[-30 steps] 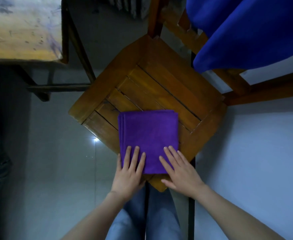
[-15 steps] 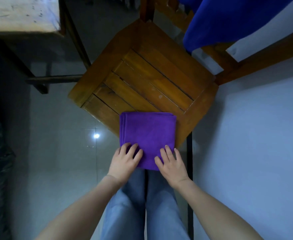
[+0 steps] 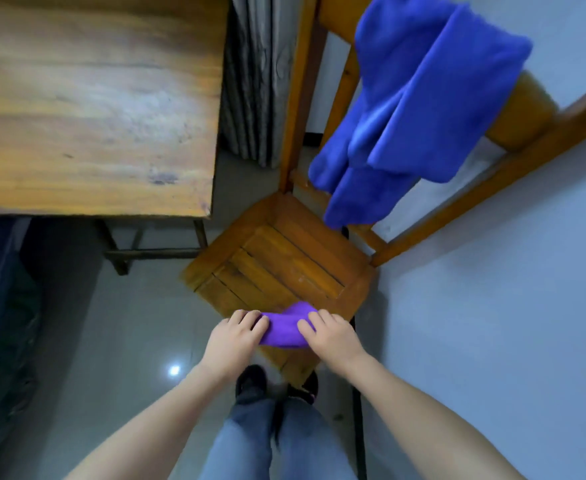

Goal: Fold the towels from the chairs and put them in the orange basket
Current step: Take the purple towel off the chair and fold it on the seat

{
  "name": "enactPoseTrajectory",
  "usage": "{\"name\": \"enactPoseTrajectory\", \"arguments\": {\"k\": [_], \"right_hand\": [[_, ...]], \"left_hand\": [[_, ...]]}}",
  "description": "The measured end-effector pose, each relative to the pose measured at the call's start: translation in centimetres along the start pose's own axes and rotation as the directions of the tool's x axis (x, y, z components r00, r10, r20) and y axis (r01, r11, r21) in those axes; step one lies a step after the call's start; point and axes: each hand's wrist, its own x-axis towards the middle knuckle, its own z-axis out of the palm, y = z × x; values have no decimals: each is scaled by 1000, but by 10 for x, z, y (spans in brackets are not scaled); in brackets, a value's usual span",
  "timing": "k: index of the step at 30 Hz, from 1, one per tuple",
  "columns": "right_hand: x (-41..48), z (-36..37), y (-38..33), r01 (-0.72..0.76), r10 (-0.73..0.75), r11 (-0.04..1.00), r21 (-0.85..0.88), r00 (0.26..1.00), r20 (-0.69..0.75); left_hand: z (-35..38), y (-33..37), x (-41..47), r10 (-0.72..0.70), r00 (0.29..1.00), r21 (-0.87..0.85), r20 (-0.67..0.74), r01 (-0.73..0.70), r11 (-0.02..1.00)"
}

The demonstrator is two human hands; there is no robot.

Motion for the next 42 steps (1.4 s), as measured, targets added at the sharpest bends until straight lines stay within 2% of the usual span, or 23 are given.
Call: {"name": "enactPoseTrajectory", "arguments": {"k": [8, 13, 16, 19, 22, 25, 30, 33, 39, 42], "right_hand": [[81, -121, 46, 126, -140, 986, -109, 981, -132], [140, -198, 63, 158, -218, 960, -230, 939, -267], [169, -252, 76, 156, -260, 938, -308, 907, -331], [196, -302, 86, 163, -316, 909, -383, 870, -379], [225, -337, 89, 164, -381, 880, -447, 804, -456], [254, -361, 78, 197, -449, 860, -471, 731, -514], [300, -388, 38, 338, -585, 810, -480, 536, -609], [320, -397, 0, 418, -636, 770, -482, 443, -632], [321, -383, -74, 608, -693, 678, -413, 340, -636], [319, -370, -123, 706, -724, 594, -385, 262, -638]], "left_hand": [[-141, 3, 40, 39, 968, 96, -246, -16, 995], [-237, -6, 63, 120, 927, 234, -356, -36, 972], [-295, -7, 74, 209, 877, 301, -432, -78, 950], [-354, -2, 83, 271, 802, 387, -532, -55, 921], [-395, -1, 81, 312, 734, 452, -603, -9, 892], [-426, -5, 64, 296, 704, 493, -645, 87, 866], [-462, -7, 12, 188, 674, 507, -714, 312, 804], [-470, -15, -29, 107, 655, 477, -748, 418, 773], [-451, -9, -113, -12, 617, 446, -787, 582, 680], [-429, -7, -163, -115, 591, 412, -799, 675, 612]]}}
